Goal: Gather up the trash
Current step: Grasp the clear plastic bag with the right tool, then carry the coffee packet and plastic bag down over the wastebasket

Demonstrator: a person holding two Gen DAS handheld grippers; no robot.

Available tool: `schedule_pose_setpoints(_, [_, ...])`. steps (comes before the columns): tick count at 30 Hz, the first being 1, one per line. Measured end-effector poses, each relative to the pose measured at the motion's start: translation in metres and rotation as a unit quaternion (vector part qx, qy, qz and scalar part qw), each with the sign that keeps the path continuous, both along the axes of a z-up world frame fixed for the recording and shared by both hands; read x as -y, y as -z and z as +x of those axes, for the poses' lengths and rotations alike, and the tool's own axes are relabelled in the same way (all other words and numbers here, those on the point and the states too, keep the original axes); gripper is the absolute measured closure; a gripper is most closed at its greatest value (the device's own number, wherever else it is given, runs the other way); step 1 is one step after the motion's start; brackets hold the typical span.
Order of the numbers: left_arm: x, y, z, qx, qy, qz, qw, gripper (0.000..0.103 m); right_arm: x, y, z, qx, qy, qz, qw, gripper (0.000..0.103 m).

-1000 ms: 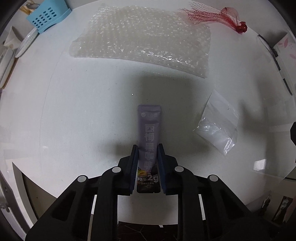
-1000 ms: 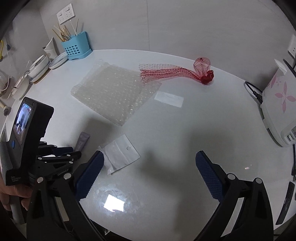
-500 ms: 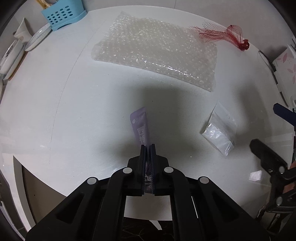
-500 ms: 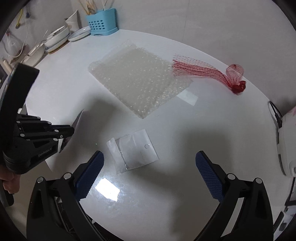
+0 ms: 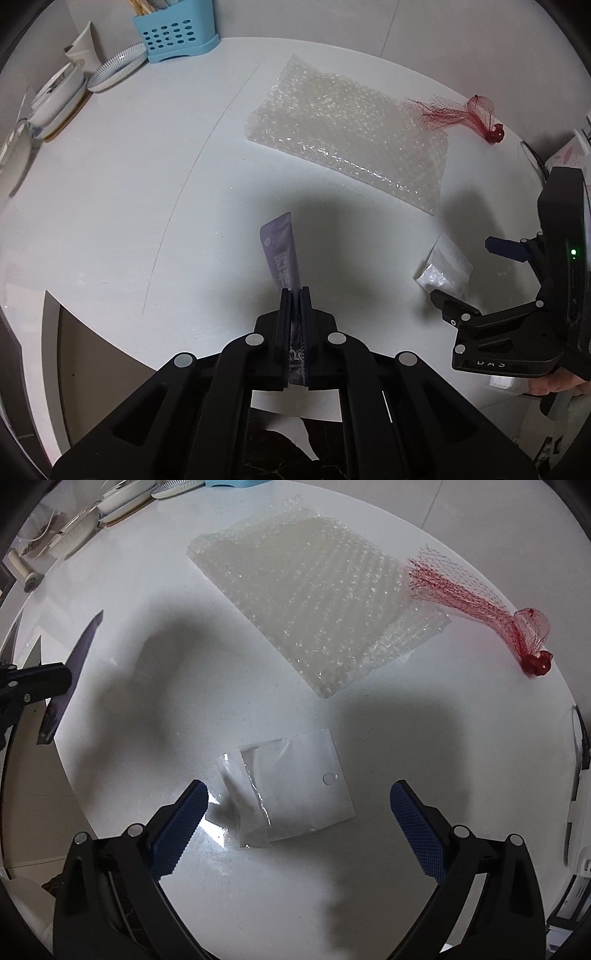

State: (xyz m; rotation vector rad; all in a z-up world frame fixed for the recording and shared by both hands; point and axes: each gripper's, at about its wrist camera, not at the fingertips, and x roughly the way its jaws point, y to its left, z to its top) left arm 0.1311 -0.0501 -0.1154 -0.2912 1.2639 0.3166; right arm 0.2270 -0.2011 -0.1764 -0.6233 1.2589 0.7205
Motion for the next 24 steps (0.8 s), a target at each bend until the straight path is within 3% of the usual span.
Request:
schedule_pose_setpoints(5, [-0.003, -0.005, -0.001, 0.009, -0.002, -0.003, 1.0000, 0.099, 0.001, 0.012, 0.006, -0.038, 0.021, -0.012, 0.999, 0.029])
schedule_pose_setpoints(9, [-0.005, -0.006, -0.001, 0.012, -0.003, -0.005, 0.9999, 0.099, 0.000, 0.012, 0.003, -0.025, 0.019, -0.023, 0.999, 0.034])
schedule_pose_setpoints(12, [-0.006, -0.006, -0.001, 0.013, -0.005, -0.004, 0.9999, 0.099, -0.002, 0.009, 0.002, -0.025, 0.015, -0.021, 0.999, 0.046])
schedule_pose_setpoints(15, [-0.006, -0.007, -0.002, 0.014, -0.004, -0.003, 0.9999, 0.099, -0.002, 0.006, 0.004, -0.027, 0.025, -0.022, 0.999, 0.064])
schedule_pose_setpoints(17, [-0.007, -0.008, -0.002, 0.015, -0.005, -0.003, 0.9999, 0.099, -0.002, 0.004, 0.008, -0.030, 0.030, -0.020, 0.999, 0.084])
schedule_pose_setpoints(19, [-0.008, -0.010, -0.003, 0.017, -0.006, -0.002, 0.9998, 0.099, -0.001, 0.003, 0.011, -0.032, 0.042, -0.019, 0.998, 0.089])
schedule_pose_setpoints(24, [-0.011, -0.014, -0.007, 0.022, -0.006, -0.001, 0.9997, 0.099, 0.007, 0.001, 0.018, -0.041, 0.065, -0.004, 0.997, 0.091])
